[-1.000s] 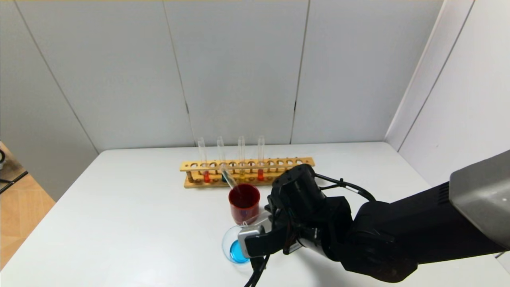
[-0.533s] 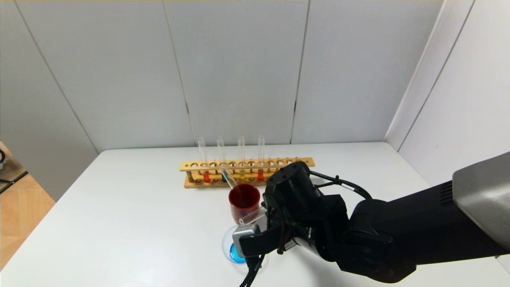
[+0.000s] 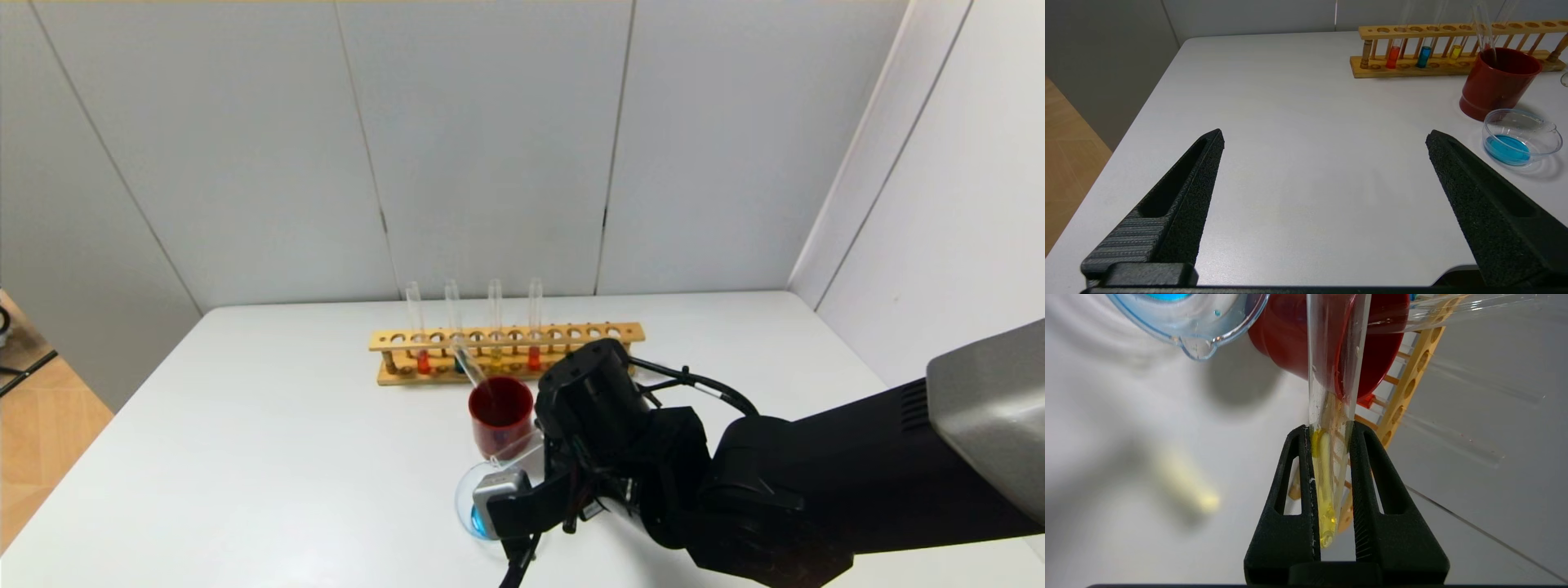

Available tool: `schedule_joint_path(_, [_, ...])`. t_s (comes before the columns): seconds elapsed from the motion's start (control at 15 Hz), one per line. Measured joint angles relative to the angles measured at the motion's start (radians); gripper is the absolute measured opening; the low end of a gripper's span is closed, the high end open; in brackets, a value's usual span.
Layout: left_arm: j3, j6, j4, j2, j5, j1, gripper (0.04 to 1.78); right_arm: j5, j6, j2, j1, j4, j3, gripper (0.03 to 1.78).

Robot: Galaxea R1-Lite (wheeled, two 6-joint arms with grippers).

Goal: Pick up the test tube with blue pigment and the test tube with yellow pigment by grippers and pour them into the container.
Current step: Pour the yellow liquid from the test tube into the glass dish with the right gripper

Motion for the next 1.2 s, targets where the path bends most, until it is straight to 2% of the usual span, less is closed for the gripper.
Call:
schedule_joint_path(0.4, [0.000,0.000,0.000,0.000,0.000,0.000,1.75,-0.016,-0.038,0.004,0.014,0.017,-0.005,0.32])
schedule_joint_path(0.6, [0.000,0.000,0.000,0.000,0.000,0.000,1.75,-0.040,-0.055,0.002,0.031,0.039,-0.008,0.32])
schedule_joint_path(1.2, [0.000,0.000,0.000,0.000,0.000,0.000,1.75,-0.041,-0.057,0.014,0.026,0.045,-0.020,0.32])
